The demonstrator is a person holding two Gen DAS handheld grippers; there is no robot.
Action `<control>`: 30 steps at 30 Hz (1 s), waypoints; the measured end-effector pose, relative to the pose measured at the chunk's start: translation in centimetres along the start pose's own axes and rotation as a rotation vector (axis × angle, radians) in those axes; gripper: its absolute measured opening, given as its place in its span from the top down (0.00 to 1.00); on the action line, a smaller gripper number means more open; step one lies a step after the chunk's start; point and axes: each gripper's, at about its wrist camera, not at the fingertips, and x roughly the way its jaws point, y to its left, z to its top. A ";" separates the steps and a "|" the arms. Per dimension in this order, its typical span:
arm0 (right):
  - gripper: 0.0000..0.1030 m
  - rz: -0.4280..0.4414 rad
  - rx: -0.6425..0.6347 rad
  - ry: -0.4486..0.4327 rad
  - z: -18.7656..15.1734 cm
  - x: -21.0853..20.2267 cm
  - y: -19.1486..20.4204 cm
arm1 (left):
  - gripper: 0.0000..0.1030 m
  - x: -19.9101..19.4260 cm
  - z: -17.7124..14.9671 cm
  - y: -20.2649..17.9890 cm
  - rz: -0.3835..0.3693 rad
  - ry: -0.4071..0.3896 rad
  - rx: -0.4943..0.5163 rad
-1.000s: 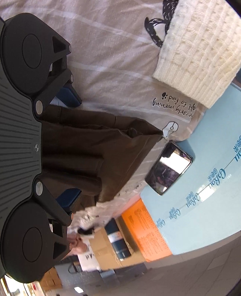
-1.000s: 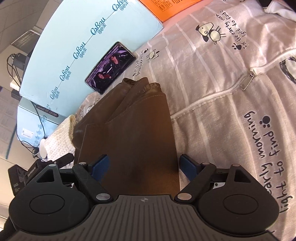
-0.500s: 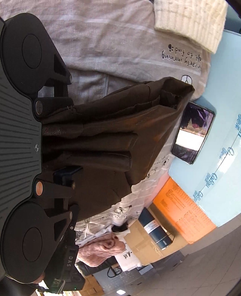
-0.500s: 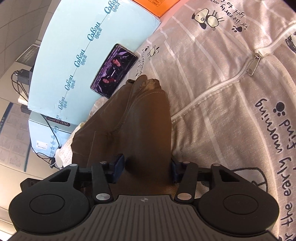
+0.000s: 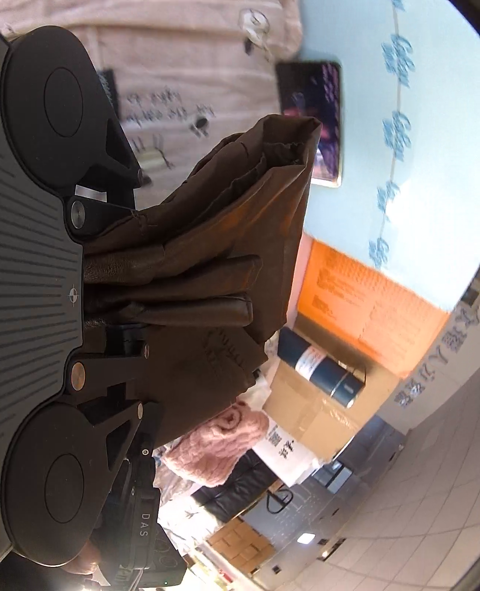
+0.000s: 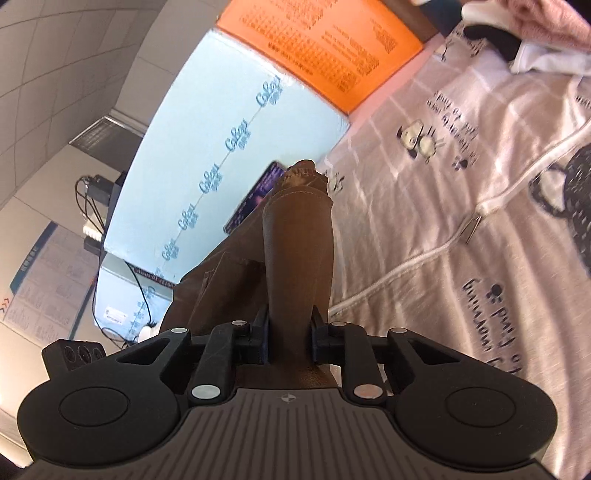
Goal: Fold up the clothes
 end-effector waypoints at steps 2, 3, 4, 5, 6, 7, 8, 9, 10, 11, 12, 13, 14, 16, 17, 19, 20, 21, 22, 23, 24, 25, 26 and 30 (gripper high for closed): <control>0.83 -0.016 -0.007 -0.071 1.1 -2.2 -0.3 | 0.76 2.2 1.8 -2.5 -0.053 -0.007 0.060; 0.83 -0.027 -0.008 -0.111 1.7 -3.3 -0.5 | 0.76 3.2 2.7 -3.6 -0.080 -0.011 0.088; 0.83 -0.040 -0.011 -0.154 2.3 -4.5 -0.7 | 0.76 4.3 3.7 -4.8 -0.106 -0.014 0.116; 0.83 -0.055 -0.016 -0.197 3.0 -5.7 -1.0 | 0.76 5.4 4.5 -6.0 -0.130 -0.018 0.148; 0.83 -0.072 -0.021 -0.237 3.6 -6.8 -1.1 | 0.76 6.5 5.3 -7.2 -0.153 -0.022 0.177; 0.83 -0.087 -0.025 -0.277 4.2 -7.9 -1.3 | 0.76 7.5 6.2 -8.5 -0.177 -0.024 0.208; 0.83 -0.101 -0.027 -0.318 4.8 -9.0 -1.5 | 0.76 8.6 6.9 -9.8 -0.196 -0.027 0.241; 0.83 -0.117 -0.030 -0.360 5.3 -10.0 -1.7 | 0.76 9.6 7.6 -11.1 -0.218 -0.031 0.273; 0.83 -0.133 -0.034 -0.400 5.9 -11.0 -1.9 | 0.76 10.7 8.2 -12.4 -0.240 -0.032 0.303; 0.83 -0.150 -0.037 -0.440 6.4 -12.0 -2.1 | 0.76 11.7 8.8 -13.7 -0.260 -0.034 0.331; 0.83 -0.170 -0.039 -0.480 6.9 -12.9 -2.4 | 0.76 12.8 9.3 -15.0 -0.277 -0.035 0.352; 0.83 -0.190 -0.039 -0.514 7.3 -13.8 -2.7 | 0.76 13.8 9.6 -16.1 -0.295 -0.033 0.365; 0.83 -0.212 -0.037 -0.547 7.6 -14.6 -3.0 | 0.76 14.7 10.0 -17.3 -0.313 -0.032 0.379; 0.83 -0.260 -0.034 -0.603 8.2 -16.1 -3.7 | 0.76 16.3 10.1 -19.4 -0.340 -0.030 0.401; 0.83 -0.284 -0.032 -0.628 8.5 -16.7 -4.0 | 0.76 17.2 10.1 -20.4 -0.351 -0.025 0.407; 0.83 -0.342 -0.026 -0.673 9.2 -17.7 -4.6 | 0.76 18.7 9.8 -22.0 -0.362 -0.026 0.416; 0.83 -0.373 -0.023 -0.695 9.5 -18.2 -4.9 | 0.76 19.6 9.5 -22.5 -0.360 -0.021 0.410; 0.83 -0.406 -0.020 -0.710 9.8 -18.4 -5.3 | 0.76 20.5 9.3 -23.1 -0.358 -0.017 0.404; 0.83 -0.443 -0.017 -0.720 10.1 -18.4 -5.6 | 0.76 21.5 8.9 -23.2 -0.338 -0.011 0.397; 0.83 -0.484 -0.014 -0.723 10.4 -18.3 -6.2 | 0.74 22.6 8.5 -23.2 -0.312 0.011 0.387; 0.83 -0.535 -0.010 -0.718 10.6 -18.0 -6.9 | 0.73 23.8 8.1 -23.2 -0.286 0.033 0.377; 0.83 -0.585 -0.001 -0.706 11.0 -17.6 -7.7 | 0.71 25.1 7.5 -23.0 -0.254 0.080 0.359; 0.83 -0.634 0.012 -0.688 11.3 -17.0 -8.4 | 0.70 26.3 7.2 -22.8 -0.232 0.114 0.352; 0.82 -0.785 0.029 -0.631 12.3 -14.8 -10.7 | 0.54 28.3 6.2 -21.6 -0.175 0.120 0.352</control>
